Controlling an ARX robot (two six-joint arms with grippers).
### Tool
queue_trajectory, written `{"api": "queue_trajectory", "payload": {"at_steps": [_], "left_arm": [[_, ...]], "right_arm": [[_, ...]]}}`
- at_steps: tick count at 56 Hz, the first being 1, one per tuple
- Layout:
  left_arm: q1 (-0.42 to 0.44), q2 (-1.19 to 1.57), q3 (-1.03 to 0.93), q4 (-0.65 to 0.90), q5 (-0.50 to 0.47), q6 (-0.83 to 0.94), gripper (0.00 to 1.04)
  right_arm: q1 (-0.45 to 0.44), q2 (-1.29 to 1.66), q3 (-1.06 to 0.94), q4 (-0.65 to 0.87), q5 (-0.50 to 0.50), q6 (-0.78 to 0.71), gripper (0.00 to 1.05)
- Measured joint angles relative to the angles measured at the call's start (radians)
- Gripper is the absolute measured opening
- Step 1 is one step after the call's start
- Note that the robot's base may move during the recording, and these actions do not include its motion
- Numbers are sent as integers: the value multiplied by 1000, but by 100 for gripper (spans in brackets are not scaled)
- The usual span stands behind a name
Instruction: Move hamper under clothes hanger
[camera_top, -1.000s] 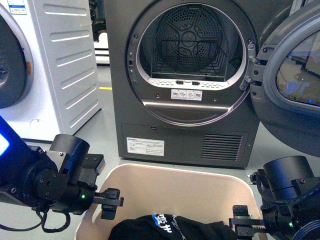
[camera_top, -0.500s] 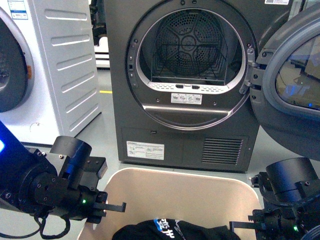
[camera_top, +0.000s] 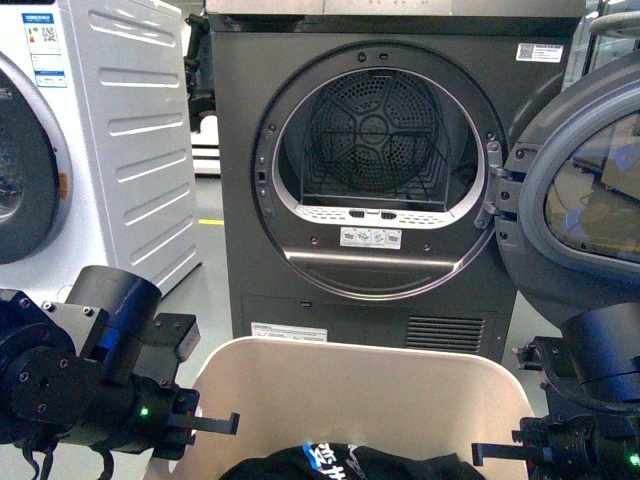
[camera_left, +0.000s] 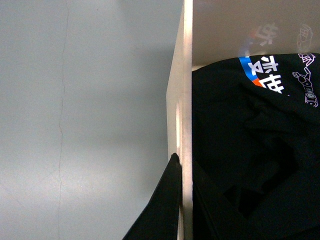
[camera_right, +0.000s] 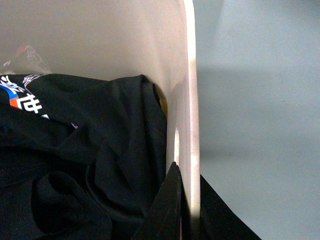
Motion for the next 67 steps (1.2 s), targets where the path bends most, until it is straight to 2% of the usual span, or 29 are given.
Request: {"api": "queue_trajectory", "payload": {"at_steps": [29,35,36,67], "left_arm": [[0,0,-4,-3,0,0,4],[-8,-3,-8,-5,6,8,4],[-7,-3,-8,-4,3,8,4],[3,-5,-6,-4,3,9,4]], "right_arm": [[0,0,-5,0,-1,0,3],[23,0,-5,0,-24,0,3],[-8,-4,-5,0,-4,-1,3],[0,-4,-5,0,-2,-1,3]]}}
